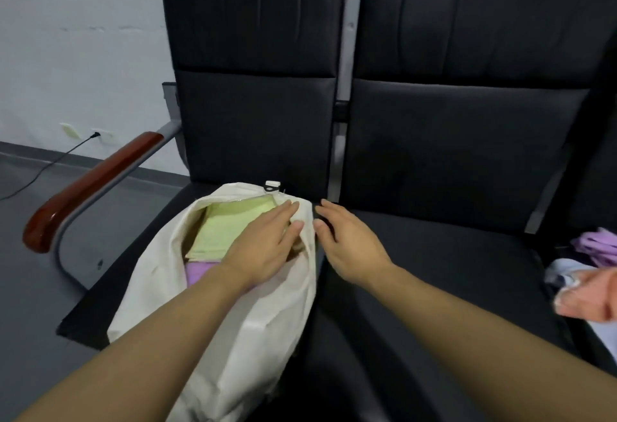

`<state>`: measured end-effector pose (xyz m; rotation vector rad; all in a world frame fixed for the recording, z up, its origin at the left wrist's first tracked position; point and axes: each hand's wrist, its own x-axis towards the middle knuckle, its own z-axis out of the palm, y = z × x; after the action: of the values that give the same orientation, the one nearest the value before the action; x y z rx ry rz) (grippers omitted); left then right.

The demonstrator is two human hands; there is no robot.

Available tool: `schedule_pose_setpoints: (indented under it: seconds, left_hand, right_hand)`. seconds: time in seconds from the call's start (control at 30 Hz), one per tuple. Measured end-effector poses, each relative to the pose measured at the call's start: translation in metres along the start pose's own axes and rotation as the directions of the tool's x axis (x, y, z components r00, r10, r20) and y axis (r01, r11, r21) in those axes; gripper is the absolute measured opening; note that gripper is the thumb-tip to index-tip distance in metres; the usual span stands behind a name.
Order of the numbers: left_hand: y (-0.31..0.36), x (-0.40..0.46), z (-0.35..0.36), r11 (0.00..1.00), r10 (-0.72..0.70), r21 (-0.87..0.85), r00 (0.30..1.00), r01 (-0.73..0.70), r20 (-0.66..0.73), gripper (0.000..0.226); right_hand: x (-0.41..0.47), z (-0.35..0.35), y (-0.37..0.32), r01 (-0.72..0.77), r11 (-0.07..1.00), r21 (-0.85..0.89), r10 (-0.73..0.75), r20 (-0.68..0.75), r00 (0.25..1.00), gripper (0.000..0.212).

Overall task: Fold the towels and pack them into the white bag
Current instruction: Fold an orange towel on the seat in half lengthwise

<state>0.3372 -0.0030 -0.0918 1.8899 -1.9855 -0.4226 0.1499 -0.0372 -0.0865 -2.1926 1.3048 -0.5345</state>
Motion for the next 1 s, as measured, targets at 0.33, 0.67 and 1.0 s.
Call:
schedule_pose_setpoints:
  seconds: [0.33,0.67,1.0]
  left_hand:
    - [0.233,0.014,0.124,0.975,0.218,-0.003,0.95,-0.223,0.225,0.061]
    - [0.406,0.029,0.255,0.91,0.381,-0.028,0.809,-0.413,0.447,0.06]
    - [0.494,0.003,0.385,0.954,0.219,-0.3,0.707,-0.011,0.672,0.053]
  right_hand:
    - [-0.179,-0.142,0.179,-0.355,0.838,-0.415,0.35,-0.09,0.932,0.059]
    - [-0.307,-0.215,0.327,-0.609,0.7,-0.372,0.597,-0.162,0.785,0.058]
    - [-0.383,-0.214,0.435,-0.932,0.339,0.126,0.932,-0.182,0.314,0.069]
